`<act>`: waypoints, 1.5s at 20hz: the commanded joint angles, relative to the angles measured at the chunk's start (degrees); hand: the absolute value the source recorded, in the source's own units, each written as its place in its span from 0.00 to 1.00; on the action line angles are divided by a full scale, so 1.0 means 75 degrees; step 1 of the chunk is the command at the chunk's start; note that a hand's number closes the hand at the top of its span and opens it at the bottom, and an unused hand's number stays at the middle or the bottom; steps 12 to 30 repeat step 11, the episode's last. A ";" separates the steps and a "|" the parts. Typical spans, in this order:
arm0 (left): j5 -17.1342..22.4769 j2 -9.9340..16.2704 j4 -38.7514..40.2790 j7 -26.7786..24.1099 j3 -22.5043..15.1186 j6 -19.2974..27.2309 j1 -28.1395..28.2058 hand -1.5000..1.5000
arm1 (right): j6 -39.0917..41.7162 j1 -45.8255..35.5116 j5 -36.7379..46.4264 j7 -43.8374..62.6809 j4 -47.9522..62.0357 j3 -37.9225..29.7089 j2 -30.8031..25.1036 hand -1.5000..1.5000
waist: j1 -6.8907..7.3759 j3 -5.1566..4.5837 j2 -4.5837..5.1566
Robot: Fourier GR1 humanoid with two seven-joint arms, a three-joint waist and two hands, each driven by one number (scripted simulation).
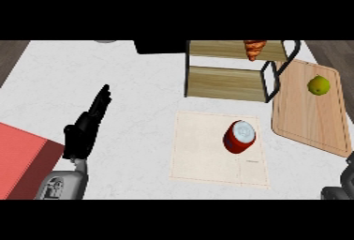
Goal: Pick the croissant from the placemat and place it in the tiered shelf
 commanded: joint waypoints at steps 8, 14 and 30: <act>0.0088 0.0035 -0.0366 0.0199 0.0070 -0.0002 0.0425 0.50 | 0.3948 0.2855 -0.2501 0.0608 -0.3974 -0.1594 -0.0616 0.00 | -0.0241 0.0017 -0.0060; 0.0202 0.0067 -0.0253 0.0125 0.0198 -0.0047 0.0212 0.50 | 0.4384 0.3446 -0.3847 0.0585 -0.4817 -0.2633 -0.0592 0.00 | -0.0209 0.0019 -0.0031; 0.0202 0.0067 -0.0253 0.0125 0.0198 -0.0047 0.0212 0.50 | 0.4384 0.3446 -0.3847 0.0585 -0.4817 -0.2633 -0.0592 0.00 | -0.0209 0.0019 -0.0031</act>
